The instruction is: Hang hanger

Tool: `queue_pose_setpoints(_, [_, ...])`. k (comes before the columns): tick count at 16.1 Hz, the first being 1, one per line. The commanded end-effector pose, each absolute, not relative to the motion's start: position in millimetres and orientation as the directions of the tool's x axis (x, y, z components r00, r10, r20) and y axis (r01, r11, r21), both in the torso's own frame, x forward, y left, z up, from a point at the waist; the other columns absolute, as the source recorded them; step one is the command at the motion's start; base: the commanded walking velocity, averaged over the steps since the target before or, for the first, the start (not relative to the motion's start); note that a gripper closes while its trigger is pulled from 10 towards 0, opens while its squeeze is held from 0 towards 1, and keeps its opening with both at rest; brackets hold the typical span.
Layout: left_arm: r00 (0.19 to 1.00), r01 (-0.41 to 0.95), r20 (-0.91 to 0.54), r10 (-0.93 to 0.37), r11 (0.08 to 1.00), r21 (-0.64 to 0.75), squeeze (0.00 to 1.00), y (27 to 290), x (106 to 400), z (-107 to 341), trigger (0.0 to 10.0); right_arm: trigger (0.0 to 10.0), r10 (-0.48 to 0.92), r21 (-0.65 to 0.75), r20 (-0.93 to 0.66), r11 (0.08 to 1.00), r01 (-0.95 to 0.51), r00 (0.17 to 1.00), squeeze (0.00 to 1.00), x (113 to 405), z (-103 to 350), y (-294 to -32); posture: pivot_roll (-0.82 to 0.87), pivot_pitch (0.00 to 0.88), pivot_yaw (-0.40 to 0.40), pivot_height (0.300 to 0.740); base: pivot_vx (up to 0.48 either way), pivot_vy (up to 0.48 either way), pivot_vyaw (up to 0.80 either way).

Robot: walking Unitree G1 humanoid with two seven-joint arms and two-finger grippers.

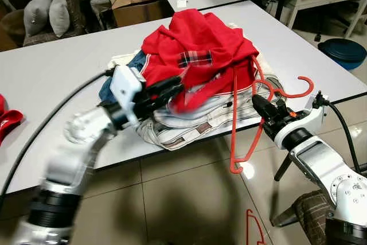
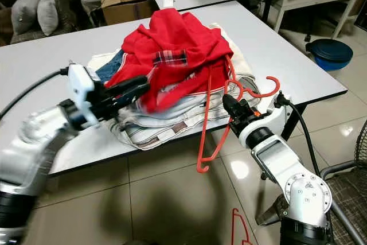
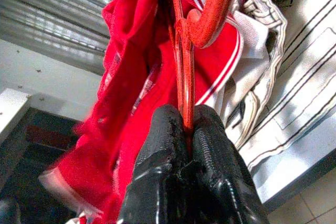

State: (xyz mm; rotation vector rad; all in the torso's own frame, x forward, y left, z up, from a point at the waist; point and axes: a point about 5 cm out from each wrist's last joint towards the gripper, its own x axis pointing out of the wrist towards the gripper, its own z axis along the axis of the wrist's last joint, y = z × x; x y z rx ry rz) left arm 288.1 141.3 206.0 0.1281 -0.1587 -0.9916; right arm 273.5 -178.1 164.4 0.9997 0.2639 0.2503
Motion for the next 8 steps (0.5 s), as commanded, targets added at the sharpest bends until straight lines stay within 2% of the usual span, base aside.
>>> queue_pose_setpoints(1, [0.517, 0.843, 0.056, -0.854, 0.520, 0.138, 1.00, 143.2, 288.4, 211.9, 10.0, 10.0, 0.350, 0.838, -0.092, 0.532, -0.117, 0.932, 0.00, 274.3, 170.0, -172.5, 0.03, 0.023, 0.115, 0.740, 0.000, 0.000, 0.00])
queue_pose_setpoints(5, [0.644, 0.763, 0.021, -0.764, 0.644, 0.058, 1.00, 128.5, 310.7, 214.6, 10.0, 10.0, 0.362, 0.823, -0.093, 0.553, -0.133, 0.927, 0.00, 276.6, 170.4, -168.8, 0.03, 0.010, 0.110, 0.740, 0.000, 0.000, 0.00])
queue_pose_setpoints(6, [0.635, 0.767, -0.002, -0.773, 0.630, 0.122, 1.00, 98.2, 319.6, 218.9, 10.0, 10.0, 0.373, 0.809, -0.095, 0.569, -0.147, 0.923, 0.00, 277.7, 171.1, -166.2, 0.02, 0.000, 0.107, 0.740, 0.000, 0.000, 0.00])
queue_pose_setpoints(8, [0.640, 0.743, -0.036, -0.768, 0.606, 0.285, 1.00, 80.6, 330.7, 213.4, 10.0, 10.0, 0.376, 0.804, -0.092, 0.574, -0.153, 0.922, 0.00, 278.4, 171.9, -165.7, 0.01, 0.000, 0.106, 0.740, 0.000, 0.000, 0.00])
